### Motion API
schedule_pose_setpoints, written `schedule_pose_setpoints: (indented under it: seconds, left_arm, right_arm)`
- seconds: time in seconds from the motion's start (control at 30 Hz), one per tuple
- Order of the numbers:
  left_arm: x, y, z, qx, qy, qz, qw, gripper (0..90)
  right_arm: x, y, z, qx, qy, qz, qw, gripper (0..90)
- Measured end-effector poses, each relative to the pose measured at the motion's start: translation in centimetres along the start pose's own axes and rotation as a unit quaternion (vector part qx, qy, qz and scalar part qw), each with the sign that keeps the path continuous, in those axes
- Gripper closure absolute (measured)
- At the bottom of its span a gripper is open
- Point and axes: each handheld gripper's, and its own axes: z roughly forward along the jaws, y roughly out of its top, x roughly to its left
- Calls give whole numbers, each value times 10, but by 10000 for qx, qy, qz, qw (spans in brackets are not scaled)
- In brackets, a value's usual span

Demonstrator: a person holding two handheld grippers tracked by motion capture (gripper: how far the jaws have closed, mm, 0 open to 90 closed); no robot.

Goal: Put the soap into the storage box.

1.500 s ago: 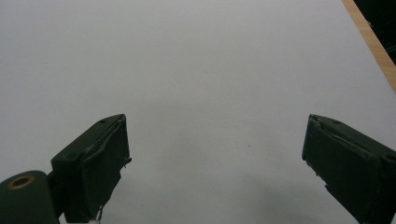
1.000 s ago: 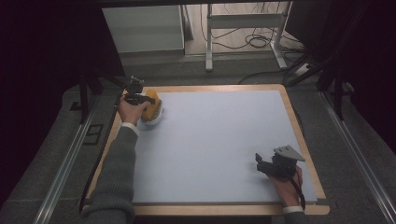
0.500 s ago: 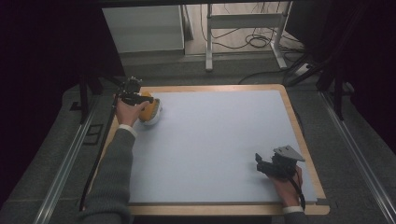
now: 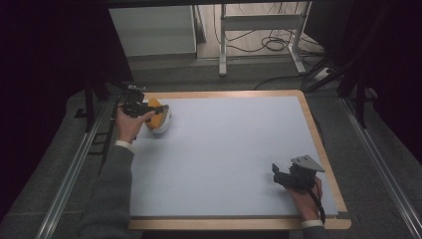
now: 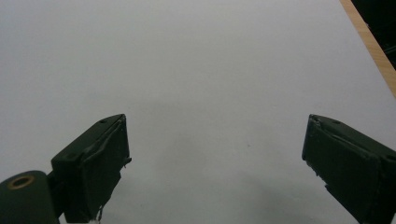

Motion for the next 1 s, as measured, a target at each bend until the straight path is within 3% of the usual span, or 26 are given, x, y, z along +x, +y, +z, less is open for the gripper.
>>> schedule_pose_setpoints:
  seconds: [0.13,0.23,0.4,0.47,0.63,0.87,1.0]
  left_arm:
    - [-1,-13,-11,-99,-371,5,9993,279]
    - [-3,-19,-15,-156,-446,35,9989,279]
    - [-17,-41,-24,-200,-713,281,9969,282]
    - [-23,-49,-27,-279,-737,372,9962,287]
    - [-34,-70,-33,-212,-850,551,9946,294]
    - [-39,-107,-38,-57,-917,601,9939,294]
    - [-39,-124,-43,-179,-890,549,9944,304]
  right_arm:
    - [0,0,0,-2,-10,-21,10000,75]
    - [0,0,0,-2,-14,-18,10000,75]
    - [0,0,0,3,-15,-17,10000,75]
    - [0,0,0,-1,-15,-15,10000,75]
    - [0,0,0,0,-11,-17,10000,75]
    - [0,0,0,-5,-7,-3,10000,75]
    - [0,0,0,-3,-14,-17,10000,75]
